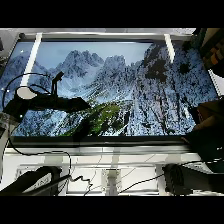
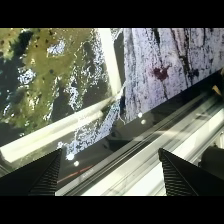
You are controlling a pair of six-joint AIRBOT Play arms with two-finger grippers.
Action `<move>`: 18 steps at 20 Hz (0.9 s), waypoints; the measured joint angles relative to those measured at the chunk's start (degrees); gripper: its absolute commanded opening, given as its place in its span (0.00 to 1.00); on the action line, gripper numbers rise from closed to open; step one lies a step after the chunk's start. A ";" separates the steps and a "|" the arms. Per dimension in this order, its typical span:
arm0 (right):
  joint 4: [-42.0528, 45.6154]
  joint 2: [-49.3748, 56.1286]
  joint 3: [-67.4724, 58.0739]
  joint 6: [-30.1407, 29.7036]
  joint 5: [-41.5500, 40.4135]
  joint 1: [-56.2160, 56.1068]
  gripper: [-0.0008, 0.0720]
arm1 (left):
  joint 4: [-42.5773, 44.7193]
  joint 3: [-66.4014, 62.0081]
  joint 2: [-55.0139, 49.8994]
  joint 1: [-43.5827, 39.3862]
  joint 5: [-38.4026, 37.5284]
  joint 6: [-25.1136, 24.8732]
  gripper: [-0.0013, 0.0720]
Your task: Fold the clothes and pants, and hang the long-sleeved shirts on hangers.
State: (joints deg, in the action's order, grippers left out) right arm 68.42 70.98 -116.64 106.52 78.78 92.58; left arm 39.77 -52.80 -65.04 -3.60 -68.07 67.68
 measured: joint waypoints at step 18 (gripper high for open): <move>-4.59 -0.26 3.26 -16.44 10.93 -59.67 0.04 | 0.02 0.00 0.00 0.00 2.51 0.00 0.96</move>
State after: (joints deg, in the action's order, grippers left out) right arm 63.83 70.72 -113.38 90.08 89.71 32.91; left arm 39.79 -52.80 -65.04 -3.60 -65.56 67.68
